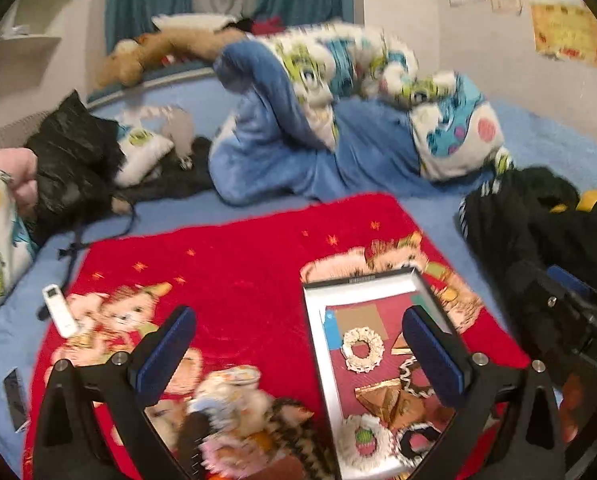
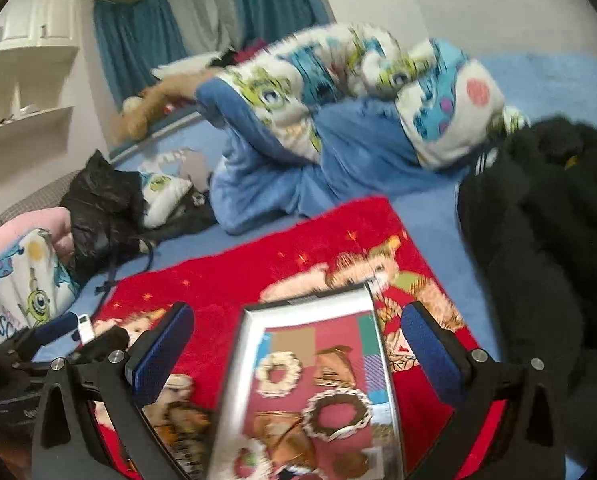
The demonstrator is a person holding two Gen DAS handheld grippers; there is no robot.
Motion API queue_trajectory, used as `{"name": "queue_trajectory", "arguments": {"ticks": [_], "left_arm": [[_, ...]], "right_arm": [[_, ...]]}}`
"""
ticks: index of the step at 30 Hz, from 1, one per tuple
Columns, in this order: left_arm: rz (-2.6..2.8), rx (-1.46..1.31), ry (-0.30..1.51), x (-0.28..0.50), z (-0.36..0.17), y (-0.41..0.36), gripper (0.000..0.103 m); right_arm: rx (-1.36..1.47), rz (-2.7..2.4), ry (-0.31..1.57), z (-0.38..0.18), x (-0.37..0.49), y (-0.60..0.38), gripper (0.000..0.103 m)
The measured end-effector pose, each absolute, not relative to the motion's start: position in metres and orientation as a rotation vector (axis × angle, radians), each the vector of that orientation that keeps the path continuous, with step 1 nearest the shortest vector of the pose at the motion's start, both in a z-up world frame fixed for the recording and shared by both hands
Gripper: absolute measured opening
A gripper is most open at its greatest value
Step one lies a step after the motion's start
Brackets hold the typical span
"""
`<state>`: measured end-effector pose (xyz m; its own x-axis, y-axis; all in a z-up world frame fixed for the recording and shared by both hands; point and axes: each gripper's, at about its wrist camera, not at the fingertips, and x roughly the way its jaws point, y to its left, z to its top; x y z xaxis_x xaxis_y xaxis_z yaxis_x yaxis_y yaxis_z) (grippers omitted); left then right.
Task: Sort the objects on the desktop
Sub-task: 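Open the left tool to drop the scrunchie while the right tool releases the snack, then lift both open tools away from the box and back over the pile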
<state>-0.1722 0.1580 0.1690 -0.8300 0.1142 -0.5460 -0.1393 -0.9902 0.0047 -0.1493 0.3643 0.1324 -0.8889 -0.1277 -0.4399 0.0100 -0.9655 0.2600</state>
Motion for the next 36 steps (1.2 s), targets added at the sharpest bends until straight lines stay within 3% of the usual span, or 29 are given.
{"name": "queue_trajectory", "arguments": {"ticks": [8, 14, 21, 29, 36], "left_arm": [[2.963, -0.674, 0.043, -0.07, 0.245, 0.106, 0.103], [3.0, -0.609, -0.024, -0.007, 0.251, 0.069, 0.103], [3.06, -0.6, 0.064, 0.032, 0.224, 0.045, 0.103], [3.058, -0.647, 0.025, 0.032, 0.152, 0.012, 0.103], [3.04, -0.644, -0.05, 0.014, 0.082, -0.008, 0.103]], "right_arm": [[0.544, -3.024, -0.227, 0.203, -0.065, 0.313, 0.103], [0.403, -3.053, -0.186, 0.216, -0.008, 0.274, 0.103], [0.337, -3.013, -0.207, 0.195, 0.028, 0.247, 0.103], [0.376, -2.929, -0.143, 0.149, 0.027, 0.219, 0.103], [0.358, -2.838, -0.249, 0.099, 0.012, 0.217, 0.103]]}}
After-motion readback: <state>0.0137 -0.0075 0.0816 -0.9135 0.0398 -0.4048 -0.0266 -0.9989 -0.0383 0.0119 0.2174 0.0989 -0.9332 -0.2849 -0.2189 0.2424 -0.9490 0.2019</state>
